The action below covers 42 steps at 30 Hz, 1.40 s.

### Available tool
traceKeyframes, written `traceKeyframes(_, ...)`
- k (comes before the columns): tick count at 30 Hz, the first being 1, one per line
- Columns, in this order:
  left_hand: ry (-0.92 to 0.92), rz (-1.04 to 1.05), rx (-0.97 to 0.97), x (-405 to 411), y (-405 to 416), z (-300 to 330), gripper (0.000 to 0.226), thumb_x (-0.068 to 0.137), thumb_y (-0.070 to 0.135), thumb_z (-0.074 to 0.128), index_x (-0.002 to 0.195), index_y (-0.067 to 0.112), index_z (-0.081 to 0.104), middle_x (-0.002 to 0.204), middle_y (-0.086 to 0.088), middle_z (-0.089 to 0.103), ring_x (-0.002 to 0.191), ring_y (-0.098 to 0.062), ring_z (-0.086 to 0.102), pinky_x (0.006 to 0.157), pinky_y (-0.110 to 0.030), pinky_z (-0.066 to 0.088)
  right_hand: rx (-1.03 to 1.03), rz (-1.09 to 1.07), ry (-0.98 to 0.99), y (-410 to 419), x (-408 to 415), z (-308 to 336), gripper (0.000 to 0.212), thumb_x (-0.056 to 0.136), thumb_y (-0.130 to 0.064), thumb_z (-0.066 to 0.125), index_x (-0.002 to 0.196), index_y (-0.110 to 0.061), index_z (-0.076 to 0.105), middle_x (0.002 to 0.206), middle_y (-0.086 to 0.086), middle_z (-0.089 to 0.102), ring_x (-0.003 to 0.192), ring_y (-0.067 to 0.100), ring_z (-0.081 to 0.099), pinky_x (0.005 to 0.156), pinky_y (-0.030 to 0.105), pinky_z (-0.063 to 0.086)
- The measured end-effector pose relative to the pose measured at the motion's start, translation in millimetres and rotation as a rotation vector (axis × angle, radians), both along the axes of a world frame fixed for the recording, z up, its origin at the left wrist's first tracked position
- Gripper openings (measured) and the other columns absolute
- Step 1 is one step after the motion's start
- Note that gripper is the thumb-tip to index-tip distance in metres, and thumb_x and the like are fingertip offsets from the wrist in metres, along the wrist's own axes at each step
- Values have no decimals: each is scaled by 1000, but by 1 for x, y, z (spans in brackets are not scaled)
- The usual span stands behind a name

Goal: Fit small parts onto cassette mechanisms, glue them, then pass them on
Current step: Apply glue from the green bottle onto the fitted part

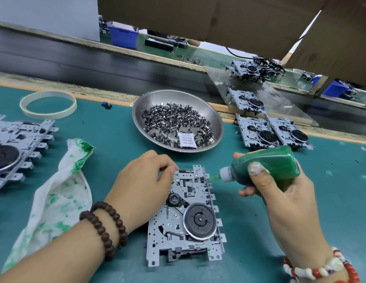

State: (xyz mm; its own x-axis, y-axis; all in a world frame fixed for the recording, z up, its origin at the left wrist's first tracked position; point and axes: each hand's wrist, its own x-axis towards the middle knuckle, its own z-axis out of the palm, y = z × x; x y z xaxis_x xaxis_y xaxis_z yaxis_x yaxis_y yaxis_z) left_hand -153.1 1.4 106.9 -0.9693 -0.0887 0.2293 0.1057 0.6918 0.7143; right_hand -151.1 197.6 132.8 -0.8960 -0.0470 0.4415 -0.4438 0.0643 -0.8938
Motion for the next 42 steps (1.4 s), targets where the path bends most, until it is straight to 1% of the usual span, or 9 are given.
traceKeyframes(4, 8, 0, -3, 0, 0, -1, 21, 94, 31, 42, 89, 28, 63, 77, 11, 46, 74, 1, 46, 61, -21, 24, 20, -4, 18, -1, 1, 1, 17, 76, -30, 59, 87, -17, 60, 81, -8, 74, 69, 11, 70, 52, 17, 52)
traceKeyframes(8, 7, 0, -7, -1, 0, -1, 21, 94, 31, 42, 90, 28, 63, 77, 11, 45, 74, 0, 46, 61, -21, 24, 31, -13, 22, 0, 1, 1, 22, 77, -30, 59, 89, -12, 59, 81, -9, 74, 69, 11, 70, 52, 17, 52)
traceKeyframes(12, 5, 1, -13, 0, 0, 0, 22, 94, 31, 42, 90, 27, 63, 77, 12, 45, 75, -2, 45, 62, -21, 24, 32, -16, 26, -1, 1, 1, 21, 77, -30, 59, 89, -13, 59, 81, -9, 74, 69, 11, 70, 52, 18, 52)
traceKeyframes(19, -1, 6, -16, -1, 1, 0, 22, 94, 31, 42, 90, 27, 63, 77, 11, 45, 74, 0, 45, 61, -21, 23, 26, -17, 18, -1, 1, 1, 23, 76, -30, 59, 89, -11, 59, 81, -9, 74, 69, 11, 70, 52, 17, 52)
traceKeyframes(24, -6, 3, -19, -1, 0, 0, 22, 94, 31, 41, 91, 28, 63, 78, 12, 45, 74, -2, 45, 62, -22, 24, 24, -31, 14, -1, 1, 1, 26, 75, -32, 60, 89, -10, 60, 80, -5, 74, 70, 14, 70, 51, 18, 52)
traceKeyframes(31, -7, -4, -11, 0, 0, 1, 21, 94, 31, 42, 86, 30, 61, 78, 12, 46, 75, -3, 46, 62, -22, 24, 26, -32, 25, 0, 1, 1, 23, 75, -31, 60, 88, -12, 59, 79, -7, 74, 69, 10, 69, 51, 17, 52)
traceKeyframes(33, -9, -7, -3, 0, 0, 1, 20, 93, 30, 42, 84, 31, 60, 78, 11, 46, 74, -4, 45, 62, -23, 24, 22, -36, 20, 0, 1, 1, 25, 75, -31, 60, 88, -9, 59, 79, -6, 74, 71, 10, 70, 51, 18, 51)
traceKeyframes(39, -14, -7, -4, 0, 0, 1, 20, 93, 30, 43, 86, 28, 62, 78, 11, 46, 74, -3, 45, 62, -23, 24, 28, -30, 24, 0, 1, 1, 26, 77, -29, 59, 89, -6, 58, 77, -6, 74, 72, 10, 70, 51, 18, 51)
traceKeyframes(42, -15, -4, -3, 0, 0, 1, 20, 93, 31, 43, 86, 29, 62, 78, 11, 47, 75, -4, 46, 62, -23, 25, 27, -27, 29, 0, 1, 1, 23, 77, -28, 58, 89, -9, 57, 77, -8, 74, 71, 9, 70, 51, 17, 51)
